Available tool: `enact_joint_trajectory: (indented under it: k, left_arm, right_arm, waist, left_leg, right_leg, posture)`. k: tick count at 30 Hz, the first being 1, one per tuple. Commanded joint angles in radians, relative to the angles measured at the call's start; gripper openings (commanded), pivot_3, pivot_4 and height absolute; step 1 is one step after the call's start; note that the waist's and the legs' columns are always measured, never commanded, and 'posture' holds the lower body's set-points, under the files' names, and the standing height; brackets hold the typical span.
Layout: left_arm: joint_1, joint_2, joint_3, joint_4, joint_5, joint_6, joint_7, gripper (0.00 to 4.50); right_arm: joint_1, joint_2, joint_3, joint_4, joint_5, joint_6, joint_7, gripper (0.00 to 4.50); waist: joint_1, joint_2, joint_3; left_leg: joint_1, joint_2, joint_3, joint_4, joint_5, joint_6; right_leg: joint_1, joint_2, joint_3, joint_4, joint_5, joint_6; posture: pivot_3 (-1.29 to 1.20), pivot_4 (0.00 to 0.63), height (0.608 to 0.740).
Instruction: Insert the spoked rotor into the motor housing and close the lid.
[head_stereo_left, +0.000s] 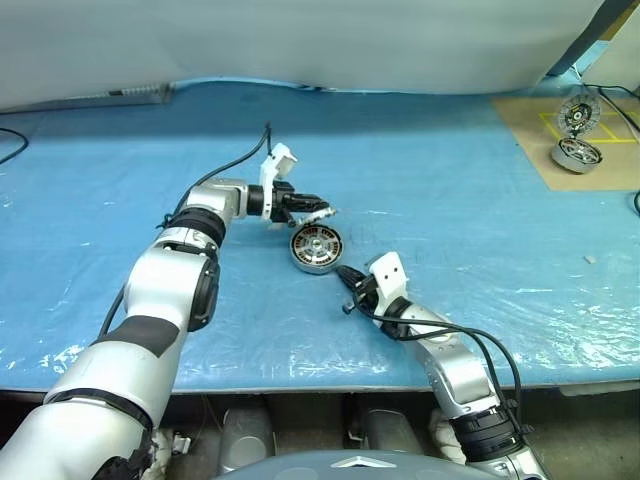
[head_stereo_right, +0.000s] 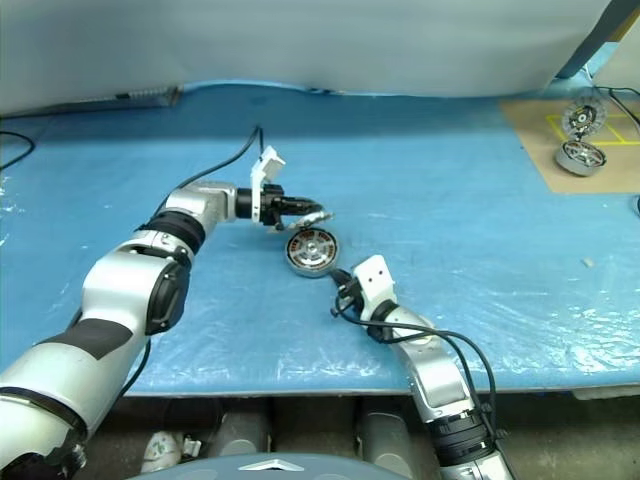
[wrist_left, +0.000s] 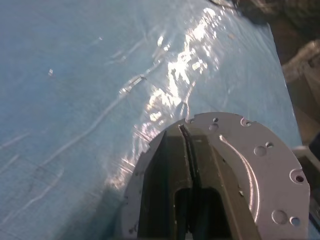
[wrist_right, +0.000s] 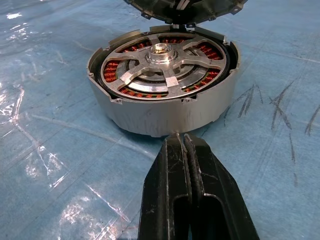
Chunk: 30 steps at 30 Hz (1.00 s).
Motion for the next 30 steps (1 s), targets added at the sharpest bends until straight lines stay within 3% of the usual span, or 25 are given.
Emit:
enact_joint_trajectory:
  k: [1, 10, 20, 25, 30]
  left_arm:
    - [-0.020, 0.011, -0.042, -0.004, 0.059, -0.052, -0.060, 0.00]
    - [0.033, 0.008, -0.166, -0.014, 0.209, -0.258, -0.053, 0.00]
    - [0.056, 0.042, -0.050, -0.117, 0.091, -0.317, -0.019, 0.00]
    - [0.324, 0.107, -0.018, -0.540, 0.009, -0.164, 0.009, 0.00]
    - [0.699, 0.110, 0.050, -1.078, -0.061, 0.004, 0.239, 0.00]
  right_arm:
    - [0.003, 0.010, -0.007, -0.053, 0.006, 0.000, -0.011, 0.02]
    - [-0.003, 0.017, -0.012, -0.039, 0.007, 0.002, -0.022, 0.02]
    - [-0.008, -0.027, -0.081, -0.085, 0.017, 0.027, -0.034, 0.02]
    - [-0.058, -0.099, -0.143, -0.128, 0.059, 0.176, -0.003, 0.02]
    - [-0.169, -0.143, -0.171, -0.100, 0.099, 0.316, 0.024, 0.02]
  waist:
    - [0.001, 0.000, 0.000]
    - [0.003, -0.001, 0.001]
    - [0.004, -0.001, 0.001]
    - [-0.003, -0.001, 0.001]
    - [-0.008, -0.001, 0.002]
  left_leg:
    - [0.000, 0.000, 0.000, 0.000, 0.000, 0.000]
    - [0.000, 0.000, 0.000, -0.001, 0.000, 0.000]
    - [0.002, -0.001, 0.000, -0.001, 0.000, 0.000]
    - [0.002, -0.001, 0.000, -0.004, 0.000, 0.000]
    - [0.000, 0.003, 0.000, -0.005, 0.000, 0.000]
  right_leg:
    - [0.000, 0.000, 0.000, 0.000, 0.000, 0.000]
    - [0.000, -0.001, 0.000, 0.000, 0.000, 0.000]
    - [0.002, -0.002, 0.000, -0.001, 0.000, 0.000]
    - [0.002, -0.001, -0.001, -0.001, 0.000, 0.000]
    - [0.000, -0.001, -0.004, -0.001, -0.001, -0.001]
  posture:
    - [0.00, 0.150, 0.740]
    - [0.00, 0.150, 0.740]
    - [0.00, 0.150, 0.740]
    - [0.00, 0.150, 0.740]
    - [0.00, 0.150, 0.740]
